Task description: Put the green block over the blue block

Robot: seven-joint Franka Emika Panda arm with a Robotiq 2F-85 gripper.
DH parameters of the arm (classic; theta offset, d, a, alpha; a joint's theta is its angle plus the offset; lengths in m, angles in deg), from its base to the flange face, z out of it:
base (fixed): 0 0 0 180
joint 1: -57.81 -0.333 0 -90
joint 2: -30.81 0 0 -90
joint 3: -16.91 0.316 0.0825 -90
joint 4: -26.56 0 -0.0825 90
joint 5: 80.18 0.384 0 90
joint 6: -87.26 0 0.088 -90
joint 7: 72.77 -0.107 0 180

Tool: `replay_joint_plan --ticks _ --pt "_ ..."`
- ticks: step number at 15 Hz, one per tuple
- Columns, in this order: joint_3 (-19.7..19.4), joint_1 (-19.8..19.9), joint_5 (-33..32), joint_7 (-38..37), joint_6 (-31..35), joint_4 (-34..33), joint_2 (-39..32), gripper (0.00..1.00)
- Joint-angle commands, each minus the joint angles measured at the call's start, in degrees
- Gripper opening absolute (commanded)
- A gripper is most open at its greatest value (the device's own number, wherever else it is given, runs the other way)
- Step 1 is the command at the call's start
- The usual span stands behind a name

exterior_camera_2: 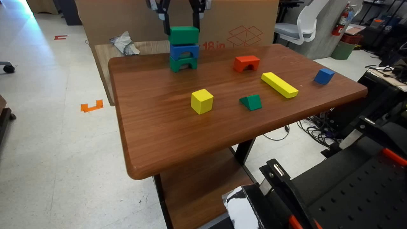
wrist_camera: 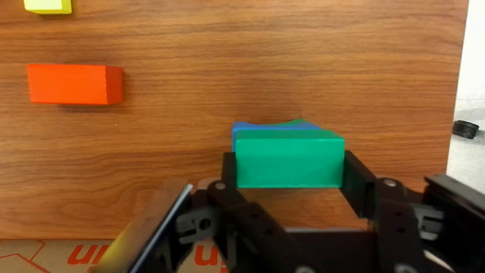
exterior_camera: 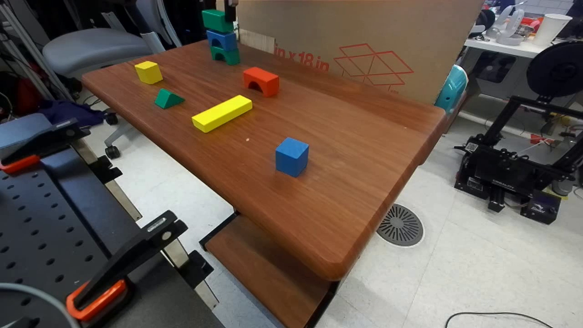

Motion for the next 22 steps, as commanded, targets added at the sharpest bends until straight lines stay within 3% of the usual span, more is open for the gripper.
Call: replay_joint_plan --ticks 1,6,7,9,15,22 --pt "-0.1 -0.5 0.5 -0.6 -3.1 -4.4 -2.4 0.41" --pt "-0.3 -0.6 0.5 -1.0 -3.4 -5.3 -2.9 0.41" --pt "-0.2 -0.5 0.5 -0.9 -3.6 -5.4 -2.9 0.91" --pt "-0.3 -0.6 0.4 -1.1 -3.5 -5.0 -2.5 0.98" --pt "-0.3 -0.3 0.2 -0.7 -0.4 0.0 1.7 1.0" --pt "-0.8 0.9 -1.2 0.1 9.6 20.1 18.1 1.0"
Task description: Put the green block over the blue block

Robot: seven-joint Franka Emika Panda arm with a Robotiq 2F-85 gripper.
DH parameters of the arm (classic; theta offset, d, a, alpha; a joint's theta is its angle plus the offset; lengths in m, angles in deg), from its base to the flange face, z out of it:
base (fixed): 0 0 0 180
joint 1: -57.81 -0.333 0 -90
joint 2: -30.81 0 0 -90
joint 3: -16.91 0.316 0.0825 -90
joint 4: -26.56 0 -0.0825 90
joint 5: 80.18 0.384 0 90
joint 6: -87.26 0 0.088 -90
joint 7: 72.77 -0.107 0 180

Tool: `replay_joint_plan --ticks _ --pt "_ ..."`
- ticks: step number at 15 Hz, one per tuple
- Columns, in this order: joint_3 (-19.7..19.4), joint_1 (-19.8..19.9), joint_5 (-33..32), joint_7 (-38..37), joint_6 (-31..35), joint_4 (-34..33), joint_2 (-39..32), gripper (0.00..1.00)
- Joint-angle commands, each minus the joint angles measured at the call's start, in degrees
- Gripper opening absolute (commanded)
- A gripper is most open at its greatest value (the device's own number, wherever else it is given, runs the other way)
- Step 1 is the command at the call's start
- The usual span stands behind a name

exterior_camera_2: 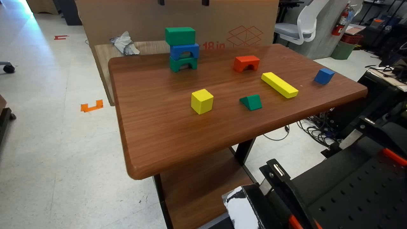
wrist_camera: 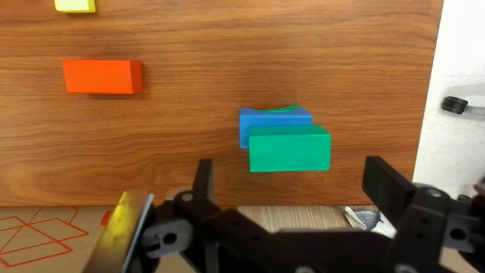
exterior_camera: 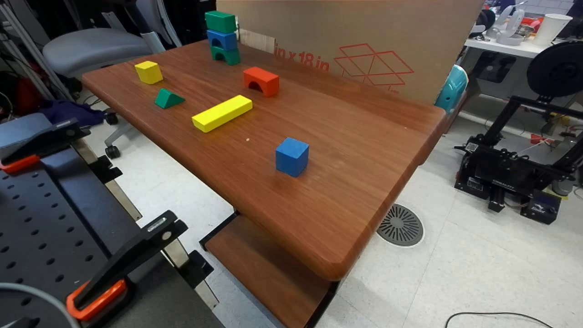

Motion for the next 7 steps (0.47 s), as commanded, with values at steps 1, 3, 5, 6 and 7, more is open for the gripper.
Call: replay_joint_plan --ticks 1,3,5,6,7 --pt "-0.9 1.0 -1.5 0.3 3.9 13.9 11.4 1.0" --pt "-0.3 0.9 -0.7 -0.1 1.3 6.9 6.3 1.0" --pt "-0.2 0.8 -0.7 -0.1 1.3 6.6 6.1 1.0" --pt "-0.1 0.7 -0.7 -0.1 1.3 6.5 5.7 1.0" --pt "-0.1 0.7 -0.7 -0.1 1.3 6.4 5.4 1.0"
